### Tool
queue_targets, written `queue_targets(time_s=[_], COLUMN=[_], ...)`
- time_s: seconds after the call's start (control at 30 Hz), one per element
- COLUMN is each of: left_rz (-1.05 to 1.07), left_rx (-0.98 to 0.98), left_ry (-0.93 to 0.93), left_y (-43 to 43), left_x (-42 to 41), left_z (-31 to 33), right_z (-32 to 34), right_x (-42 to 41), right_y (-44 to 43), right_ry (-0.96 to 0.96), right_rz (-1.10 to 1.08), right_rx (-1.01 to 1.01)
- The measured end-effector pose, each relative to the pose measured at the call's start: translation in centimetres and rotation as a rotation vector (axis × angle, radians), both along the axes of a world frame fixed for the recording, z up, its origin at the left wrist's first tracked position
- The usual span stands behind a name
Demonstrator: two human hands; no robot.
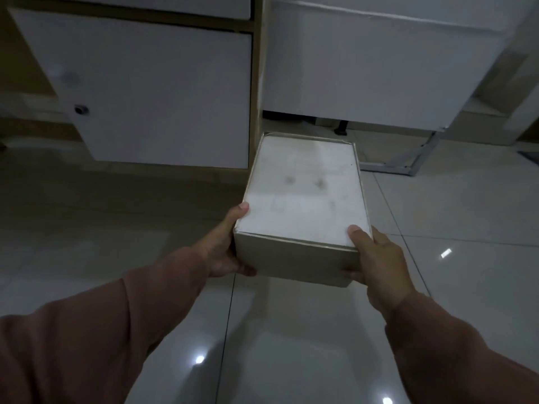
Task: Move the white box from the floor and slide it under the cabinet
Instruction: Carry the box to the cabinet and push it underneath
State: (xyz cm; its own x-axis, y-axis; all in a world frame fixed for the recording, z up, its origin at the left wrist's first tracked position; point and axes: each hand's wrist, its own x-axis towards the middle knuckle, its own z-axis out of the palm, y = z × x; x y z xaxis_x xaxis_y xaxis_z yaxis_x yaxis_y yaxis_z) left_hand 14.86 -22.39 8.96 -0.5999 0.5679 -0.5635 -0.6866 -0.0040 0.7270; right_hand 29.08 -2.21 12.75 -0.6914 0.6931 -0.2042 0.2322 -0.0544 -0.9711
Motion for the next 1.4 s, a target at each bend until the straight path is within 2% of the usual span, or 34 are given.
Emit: queue_targets(time_s=[0.23,0.37,0.7,1.13,1.4], left_rz=[0.007,0.024,0.0,0.273,0.412], left_rx=[-0.055,-0.042,-0.044,-0.013,-0.045], left_ry=[0.028,-0.004,0.046,0.094,-0.032], left_y=[-2.1,-3.0,-7.1,-16.4,-18.1], left_x=[2.5,4.5,7.9,8.7,5.6], left_z=[-2.1,-3.0,-2.8,-3.9,-8.6], right_z=[-3.3,-3.9,-4.6,-5.6,-8.1], right_x=[2.9,4.8,7.9,2.2,-2.8], right_y=[-1.6,-1.8,-3.5,-10.7,-13.2], right_ry=[0.056,0.048,0.02,-0.02,-0.128], right_rz=[0.014,0.098,0.29,0.544,0.584], right_rx=[-0.09,-0.064,-0.086,-0.055,0.098])
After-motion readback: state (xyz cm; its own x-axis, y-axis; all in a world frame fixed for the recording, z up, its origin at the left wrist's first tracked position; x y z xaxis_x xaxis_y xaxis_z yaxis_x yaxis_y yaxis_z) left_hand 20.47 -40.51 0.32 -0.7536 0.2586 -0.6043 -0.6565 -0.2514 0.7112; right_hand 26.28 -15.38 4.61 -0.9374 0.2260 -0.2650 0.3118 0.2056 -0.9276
